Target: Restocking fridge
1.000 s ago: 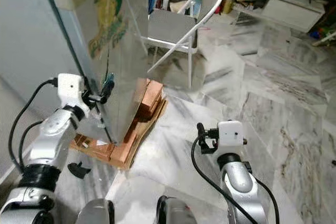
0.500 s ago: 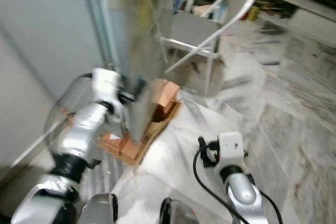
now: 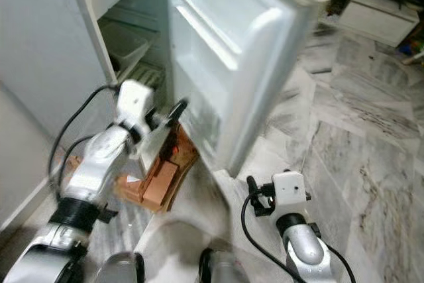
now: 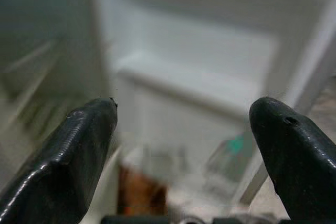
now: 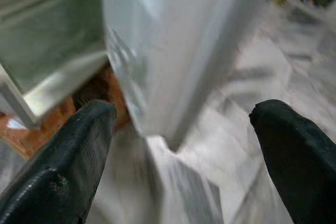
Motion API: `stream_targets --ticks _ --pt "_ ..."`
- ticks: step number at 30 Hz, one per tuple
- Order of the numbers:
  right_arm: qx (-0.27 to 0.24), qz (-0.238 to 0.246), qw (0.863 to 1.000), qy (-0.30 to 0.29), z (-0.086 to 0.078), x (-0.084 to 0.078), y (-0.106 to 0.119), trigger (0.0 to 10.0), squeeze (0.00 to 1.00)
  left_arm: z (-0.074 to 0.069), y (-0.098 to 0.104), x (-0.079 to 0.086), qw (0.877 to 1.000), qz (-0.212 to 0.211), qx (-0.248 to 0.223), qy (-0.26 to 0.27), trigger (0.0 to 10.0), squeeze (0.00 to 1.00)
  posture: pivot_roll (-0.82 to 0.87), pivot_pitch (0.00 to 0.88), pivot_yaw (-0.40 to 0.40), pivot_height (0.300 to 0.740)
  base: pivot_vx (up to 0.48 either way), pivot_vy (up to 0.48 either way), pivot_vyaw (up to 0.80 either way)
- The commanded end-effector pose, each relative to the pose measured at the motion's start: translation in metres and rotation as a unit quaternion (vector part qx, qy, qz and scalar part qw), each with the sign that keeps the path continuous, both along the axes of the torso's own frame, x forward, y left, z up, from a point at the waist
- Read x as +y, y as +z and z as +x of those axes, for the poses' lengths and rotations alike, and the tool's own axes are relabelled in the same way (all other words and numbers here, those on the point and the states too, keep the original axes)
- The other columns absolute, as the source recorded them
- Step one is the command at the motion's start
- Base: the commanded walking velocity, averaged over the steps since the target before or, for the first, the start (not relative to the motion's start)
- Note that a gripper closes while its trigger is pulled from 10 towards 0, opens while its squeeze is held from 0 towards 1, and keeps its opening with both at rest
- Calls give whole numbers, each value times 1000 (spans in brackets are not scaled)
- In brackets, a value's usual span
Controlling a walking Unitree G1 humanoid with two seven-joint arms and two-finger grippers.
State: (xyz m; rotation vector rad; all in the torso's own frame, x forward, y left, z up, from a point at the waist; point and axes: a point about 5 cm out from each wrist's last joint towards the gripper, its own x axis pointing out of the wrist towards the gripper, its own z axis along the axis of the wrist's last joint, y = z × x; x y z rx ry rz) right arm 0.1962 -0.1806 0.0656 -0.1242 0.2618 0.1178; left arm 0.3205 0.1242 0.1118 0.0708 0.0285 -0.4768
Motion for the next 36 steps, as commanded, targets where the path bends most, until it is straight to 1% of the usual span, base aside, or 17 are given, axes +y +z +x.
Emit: stream_targets --ticks 1,2,4,6,9,13,14,15,18,19,22,23,25,26,29,32,36 --pt "-6 -14 1000 12 1 -1 -1 10000 0 -4 6 11 1000 -14 -9 17 10000 0 76 104 -106 740 0 0 0" --pt "-9 -15 1000 13 1 -1 0 10000 0 -7 4 17 999 -16 -5 29 10000 0 80 103 -107 740 0 -270 0" --pt "-11 -16 1000 13 2 -1 0 10000 0 -10 2 23 999 -17 -3 41 10000 0 82 103 -107 740 152 -308 0" --pt "-22 -11 1000 9 7 -2 3 10000 0 -23 -1 35 998 -11 -3 63 10000 0 104 103 -105 740 289 -379 0" --pt "-42 1 999 5 17 -1 11 10000 0 -36 -1 48 997 6 -7 79 10000 0 110 104 -103 740 274 -390 0" --pt "-61 16 998 -9 32 6 20 10000 0 -51 -6 68 991 -10 11 133 10000 0 101 103 -96 740 259 -400 0" --pt "-67 18 998 -9 35 9 22 10000 0 -56 -9 74 988 -13 17 150 10000 0 96 99 -94 740 240 -412 0" --pt "-78 24 997 -11 39 14 27 10000 0 -66 -15 86 981 -24 31 188 10000 0 89 99 -90 740 0 -412 0" --pt "-83 29 996 -14 41 15 30 10000 0 -72 -17 90 977 -32 39 205 10000 0 88 102 -90 740 0 -412 0" --pt "-87 36 995 -18 44 15 32 10000 0 -78 -22 90 976 -32 50 211 10000 0 90 97 -89 740 0 -416 0" --pt "-90 28 995 -39 48 9 32 10000 0 -84 -28 88 973 -33 61 220 10000 0 101 88 -95 740 0 -420 0" --pt "-84 34 994 -54 50 7 29 10000 0 -83 -27 86 972 -36 59 223 10000 0 105 80 -95 740 0 -420 0" --pt "-82 38 994 -60 51 7 27 10000 0 -80 -24 83 974 -32 50 219 10000 0 108 76 -95 740 0 -422 0" --pt "-88 43 994 -50 53 10 30 10000 0 -76 -21 80 975 -41 47 215 10000 0 108 71 -95 740 0 -424 0" --pt "-85 39 995 -39 56 15 31 10000 0 -72 -18 76 976 -44 45 206 10000 0 105 68 -94 740 0 -424 0" --pt "-83 51 994 -42 58 17 31 10000 0 -70 -18 73 978 -44 45 200 10000 0 103 66 -91 740 0 -424 -800" --pt "-88 48 994 -43 61 15 32 10000 0 -68 -17 71 978 -42 44 198 10000 0 104 69 -94 740 0 -424 -800"
